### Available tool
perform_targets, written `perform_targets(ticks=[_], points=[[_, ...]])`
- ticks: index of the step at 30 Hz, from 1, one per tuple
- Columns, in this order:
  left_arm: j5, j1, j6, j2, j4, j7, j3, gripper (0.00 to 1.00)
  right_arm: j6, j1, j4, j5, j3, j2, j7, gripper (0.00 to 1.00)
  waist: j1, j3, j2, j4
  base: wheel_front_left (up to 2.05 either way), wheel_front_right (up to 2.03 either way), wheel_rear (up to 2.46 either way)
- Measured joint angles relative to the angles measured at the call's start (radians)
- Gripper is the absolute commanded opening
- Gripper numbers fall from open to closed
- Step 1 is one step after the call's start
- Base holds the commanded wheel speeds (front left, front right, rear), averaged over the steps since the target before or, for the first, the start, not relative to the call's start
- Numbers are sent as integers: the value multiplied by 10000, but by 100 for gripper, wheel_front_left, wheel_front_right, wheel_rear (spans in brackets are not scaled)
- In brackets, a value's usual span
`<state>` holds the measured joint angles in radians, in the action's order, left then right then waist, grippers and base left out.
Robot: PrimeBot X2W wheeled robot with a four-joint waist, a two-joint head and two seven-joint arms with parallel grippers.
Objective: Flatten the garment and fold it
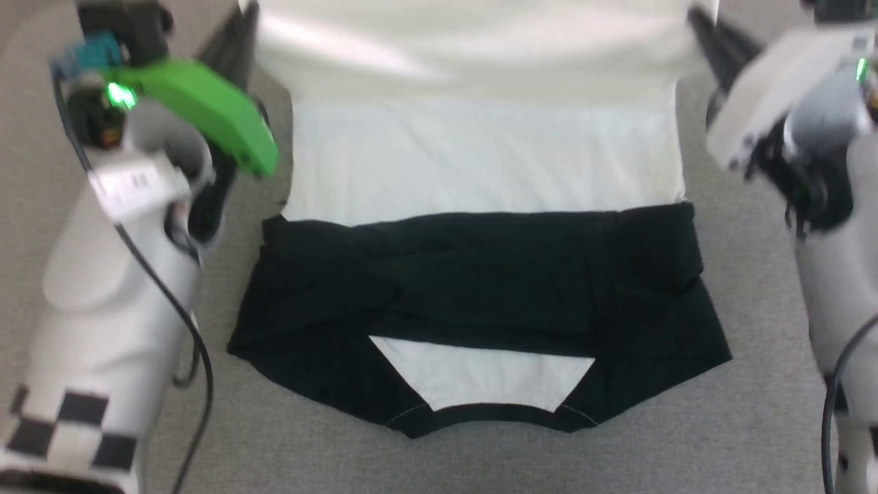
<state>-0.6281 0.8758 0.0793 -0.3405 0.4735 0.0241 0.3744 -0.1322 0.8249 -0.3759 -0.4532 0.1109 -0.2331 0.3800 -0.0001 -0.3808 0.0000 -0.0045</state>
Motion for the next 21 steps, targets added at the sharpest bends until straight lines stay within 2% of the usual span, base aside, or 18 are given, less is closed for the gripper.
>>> perform_targets(ticks=[2, 10, 16, 21], points=[[-146, -728, -31, -54, -487, -77, -17, 0, 0, -748, 364, -290, -159, -19, 209, 0, 0, 399, 0, 17, 0, 0, 0], [-780, -3840, -711, -155, -2222, -96, -182, 0, 0, -3351, 1488, -865, -1212, 230, 765, 0, -1, 1772, 0, 48, 0, 0, 0], [-1034, -5537, -1243, -194, -3260, -203, -337, 0, 0, -4816, 2111, -940, -1812, 633, 974, 0, 0, 2344, 0, 82, 0, 0, 0], [-1396, -6847, -1511, -163, -3662, -165, -301, 0, 0, -6022, 2487, -951, -2199, 1060, 1231, 0, 0, 2622, 0, 133, 0, 0, 0]])
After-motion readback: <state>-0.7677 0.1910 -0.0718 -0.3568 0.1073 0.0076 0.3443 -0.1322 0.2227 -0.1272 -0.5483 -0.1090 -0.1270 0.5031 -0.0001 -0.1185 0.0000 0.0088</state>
